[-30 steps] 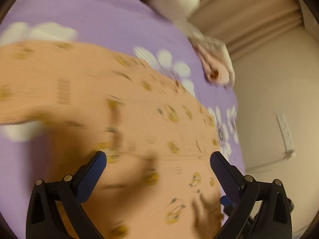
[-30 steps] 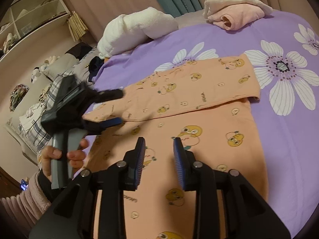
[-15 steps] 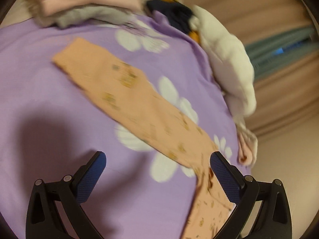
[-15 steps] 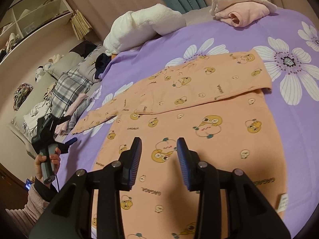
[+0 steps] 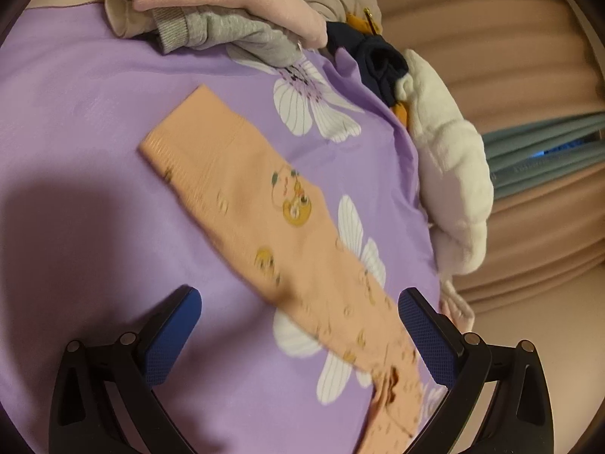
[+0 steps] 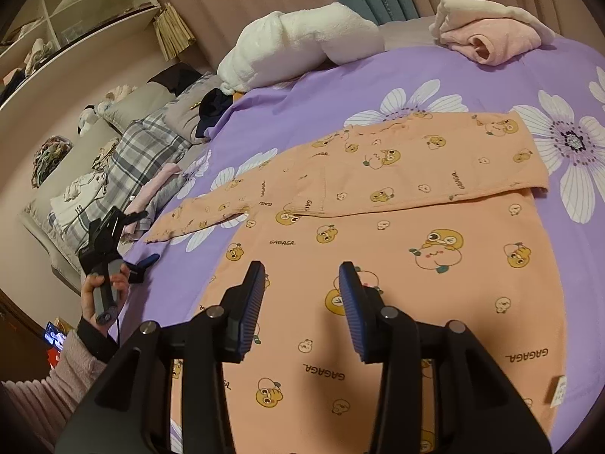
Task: Fold small clothes
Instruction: 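Move the left tool to the other sleeve cuff of the shirt, then grasp the cuff with the left tool, fold it across the body, release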
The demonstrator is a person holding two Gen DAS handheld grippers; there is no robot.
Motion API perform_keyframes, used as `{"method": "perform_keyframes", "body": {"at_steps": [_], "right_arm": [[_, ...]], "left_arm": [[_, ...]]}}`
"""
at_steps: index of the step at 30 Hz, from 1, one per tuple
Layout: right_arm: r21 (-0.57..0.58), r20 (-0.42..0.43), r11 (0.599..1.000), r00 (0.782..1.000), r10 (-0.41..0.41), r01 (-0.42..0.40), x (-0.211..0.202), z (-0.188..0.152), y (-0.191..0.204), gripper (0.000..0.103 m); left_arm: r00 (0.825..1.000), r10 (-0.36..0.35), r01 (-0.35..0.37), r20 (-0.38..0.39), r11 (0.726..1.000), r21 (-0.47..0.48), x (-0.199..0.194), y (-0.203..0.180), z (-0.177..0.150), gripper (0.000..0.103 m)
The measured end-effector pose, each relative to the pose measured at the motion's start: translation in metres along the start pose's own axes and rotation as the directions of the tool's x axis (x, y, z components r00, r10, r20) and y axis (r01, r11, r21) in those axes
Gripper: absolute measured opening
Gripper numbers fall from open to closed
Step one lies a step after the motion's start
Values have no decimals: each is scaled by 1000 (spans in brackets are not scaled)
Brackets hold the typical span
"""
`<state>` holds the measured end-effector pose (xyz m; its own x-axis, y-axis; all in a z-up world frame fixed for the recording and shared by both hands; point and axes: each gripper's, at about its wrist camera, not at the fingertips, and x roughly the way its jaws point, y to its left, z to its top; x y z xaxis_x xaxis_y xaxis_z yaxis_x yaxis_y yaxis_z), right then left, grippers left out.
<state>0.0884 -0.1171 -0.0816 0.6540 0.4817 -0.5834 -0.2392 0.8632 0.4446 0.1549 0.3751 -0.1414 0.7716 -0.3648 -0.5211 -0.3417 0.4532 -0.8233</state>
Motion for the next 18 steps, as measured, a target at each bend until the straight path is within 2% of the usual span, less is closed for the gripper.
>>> {"method": "perform_keyframes", "body": {"at_steps": [12,14,15,18], "right_arm": [[6,-27,1000,1000,-9,9,12,0,1,42],[8,-32,1000,999,-12,12,14,-1,-1,42],[8,-33,1000,999,-13,14,14,-1,-1,42],[6,-34,1000,999,-15,15,15,-1,-1,42]], "left_arm": [[998,46,-45,35,999,-13,21,-6,33,103],[997,59,-58,47,998,-11,21,-7,34,100],[996,73,-73,54,997,-8,20,-7,34,95],[993,105,-105,57,994,-13,20,-2,35,67]]}}
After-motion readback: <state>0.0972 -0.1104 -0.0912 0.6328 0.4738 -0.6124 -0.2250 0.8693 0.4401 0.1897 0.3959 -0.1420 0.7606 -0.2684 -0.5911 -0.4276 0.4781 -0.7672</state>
